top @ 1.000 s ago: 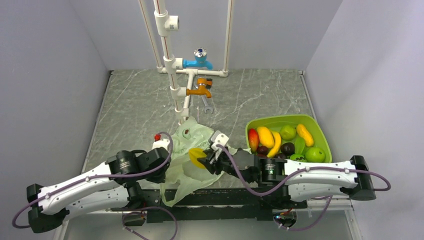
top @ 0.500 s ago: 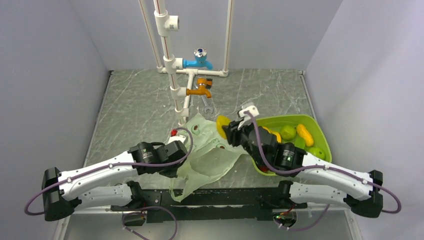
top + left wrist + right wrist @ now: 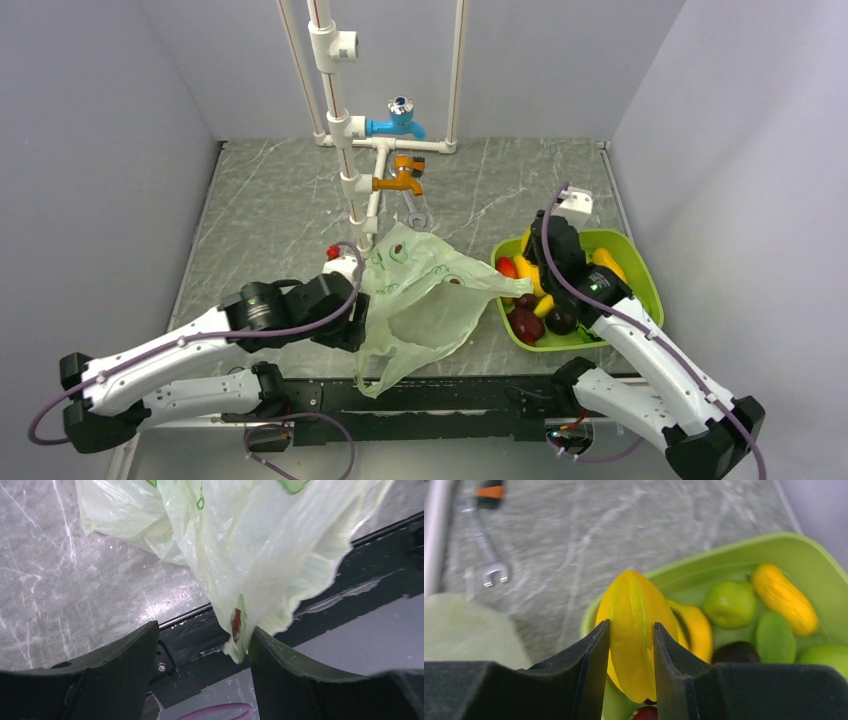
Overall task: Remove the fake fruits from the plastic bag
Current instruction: Place the fake fruit in the bin.
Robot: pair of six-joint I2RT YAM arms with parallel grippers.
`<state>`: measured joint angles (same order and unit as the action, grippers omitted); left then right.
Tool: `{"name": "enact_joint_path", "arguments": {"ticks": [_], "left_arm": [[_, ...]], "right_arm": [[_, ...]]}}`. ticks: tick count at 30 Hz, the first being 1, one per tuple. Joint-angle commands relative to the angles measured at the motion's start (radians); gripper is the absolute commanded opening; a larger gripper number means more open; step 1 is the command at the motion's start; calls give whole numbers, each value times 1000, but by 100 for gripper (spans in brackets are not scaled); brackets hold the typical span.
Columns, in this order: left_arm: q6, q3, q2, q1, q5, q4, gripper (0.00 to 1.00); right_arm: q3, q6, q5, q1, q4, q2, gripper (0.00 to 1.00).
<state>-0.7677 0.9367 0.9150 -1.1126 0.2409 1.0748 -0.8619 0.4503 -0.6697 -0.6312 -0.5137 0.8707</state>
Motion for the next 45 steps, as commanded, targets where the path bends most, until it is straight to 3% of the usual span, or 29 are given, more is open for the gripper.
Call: {"name": "enact_joint_path", "arguments": {"ticks": [1,9,14,18,23,27,32,39,45], "left_arm": [[3,77,-90,-4,38,56,71],[-33,127,-262,-4,74,151,72],[-78,155,-396,-4,166,244,75],[-72,152,-503,-4,150,213,79],[-52,146,-582,-4,125,146,80],[-31,160,-585,-4,117,125,81],[12,215,-553,-4,98,116,81],[76,348,-484,-4,154,152,94],[160,529,-385,-4,174,150,95]], "right_arm": [[43,68,28,145,-65,-14,0],[144,119,114,323,-27,38,0],[182,165,158,412,-32,97,0],[198,188,190,461,-41,113,0],[211,197,190,463,-43,101,12],[204,173,215,462,-39,103,30],[165,141,248,461,-67,56,45],[9,69,339,459,-202,-26,64],[-123,-9,551,460,-230,-178,68]]}}
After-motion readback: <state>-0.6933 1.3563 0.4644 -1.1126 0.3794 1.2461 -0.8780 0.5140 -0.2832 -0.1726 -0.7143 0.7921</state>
